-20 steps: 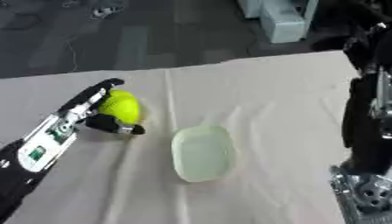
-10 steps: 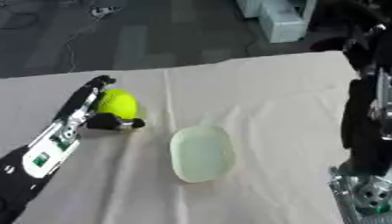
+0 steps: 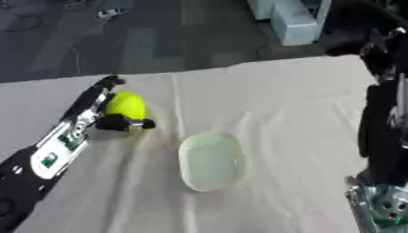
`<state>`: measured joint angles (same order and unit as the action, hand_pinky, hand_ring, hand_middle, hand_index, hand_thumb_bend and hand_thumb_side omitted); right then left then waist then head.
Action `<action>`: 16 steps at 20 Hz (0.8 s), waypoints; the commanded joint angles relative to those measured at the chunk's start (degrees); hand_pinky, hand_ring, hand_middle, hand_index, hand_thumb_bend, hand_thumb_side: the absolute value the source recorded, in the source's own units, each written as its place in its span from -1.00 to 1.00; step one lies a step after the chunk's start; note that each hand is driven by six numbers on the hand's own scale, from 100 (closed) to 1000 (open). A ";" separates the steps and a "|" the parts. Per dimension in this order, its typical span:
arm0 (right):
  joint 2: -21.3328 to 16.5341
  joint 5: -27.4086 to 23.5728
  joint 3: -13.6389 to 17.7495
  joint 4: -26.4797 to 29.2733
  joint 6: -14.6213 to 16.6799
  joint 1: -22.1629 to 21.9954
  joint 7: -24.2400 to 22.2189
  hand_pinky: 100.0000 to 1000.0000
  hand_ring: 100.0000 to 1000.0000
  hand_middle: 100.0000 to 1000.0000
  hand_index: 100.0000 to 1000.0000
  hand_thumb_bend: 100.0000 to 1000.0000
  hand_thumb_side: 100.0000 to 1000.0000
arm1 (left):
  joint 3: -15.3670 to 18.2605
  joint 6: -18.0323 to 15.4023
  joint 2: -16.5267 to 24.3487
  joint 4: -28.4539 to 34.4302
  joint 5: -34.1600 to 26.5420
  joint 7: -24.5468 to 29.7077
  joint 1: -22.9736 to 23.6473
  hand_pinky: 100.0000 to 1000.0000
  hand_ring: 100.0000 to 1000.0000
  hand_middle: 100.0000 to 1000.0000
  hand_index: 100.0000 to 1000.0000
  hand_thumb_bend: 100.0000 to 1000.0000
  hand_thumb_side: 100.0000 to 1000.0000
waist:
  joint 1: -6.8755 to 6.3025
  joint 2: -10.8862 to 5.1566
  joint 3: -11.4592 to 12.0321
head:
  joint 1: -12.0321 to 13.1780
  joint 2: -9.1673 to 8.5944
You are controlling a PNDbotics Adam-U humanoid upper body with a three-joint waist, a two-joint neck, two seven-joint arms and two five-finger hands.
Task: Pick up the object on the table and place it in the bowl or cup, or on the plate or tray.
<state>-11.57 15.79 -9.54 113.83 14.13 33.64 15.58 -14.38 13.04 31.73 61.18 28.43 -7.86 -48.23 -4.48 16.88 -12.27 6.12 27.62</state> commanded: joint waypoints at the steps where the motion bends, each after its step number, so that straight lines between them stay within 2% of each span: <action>1: 0.02 -0.13 0.07 0.76 0.15 0.90 -0.20 0.04 0.64 0.76 0.84 -1.00 1.00 | 0.61 1.11 1.07 0.35 2.41 -1.03 -1.36 -0.78 -0.25 0.56 0.50 1.00 -0.29 | 0.03 -1.19 0.00 | 0.19 -0.69; 4: 0.01 -0.18 0.07 0.76 0.14 0.88 -0.23 0.04 0.64 0.76 0.84 -1.00 1.00 | 0.79 2.49 0.94 -0.10 4.09 -2.29 -1.44 -1.00 -0.48 0.36 0.29 1.00 -0.38 | -0.10 -1.22 0.01 | 0.12 -0.61; 6: 0.00 -0.21 0.08 0.76 0.14 0.84 -0.25 0.04 0.64 0.76 0.84 -1.00 1.00 | 0.93 3.47 0.92 -0.39 4.90 -2.70 -1.56 -1.00 -0.64 0.18 0.08 1.00 -0.47 | -0.20 -1.23 0.07 | 0.06 -0.54; 8: 0.01 -0.23 0.07 0.76 0.13 0.81 -0.28 0.04 0.64 0.76 0.84 -1.00 1.00 | 1.07 4.65 0.85 -0.66 5.57 -3.10 -1.70 -1.00 -0.73 0.08 -0.04 0.98 -0.50 | -0.31 -1.24 0.17 | 0.04 -0.47; 12: 0.02 -0.22 0.12 0.76 0.12 0.71 -0.30 0.04 0.63 0.76 0.84 -1.00 1.00 | 0.95 6.83 0.63 -1.11 6.51 -3.23 -1.94 -1.00 -0.85 -0.08 -0.21 0.83 -0.38 | -0.43 -1.24 0.26 | 0.06 -0.41; 16: 0.00 -0.20 0.18 0.76 0.06 0.58 -0.27 0.04 0.63 0.76 0.84 -1.00 1.00 | 0.62 7.17 0.65 -0.44 6.84 -2.75 -2.18 -1.00 -0.94 -0.15 -0.32 0.69 -0.30 | -0.48 -1.25 0.35 | 0.09 -0.35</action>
<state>-11.56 15.69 -9.54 113.83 14.30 33.62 15.39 -14.03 19.91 31.42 59.92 34.77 -10.59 -49.21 -5.14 16.87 -12.04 6.12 27.62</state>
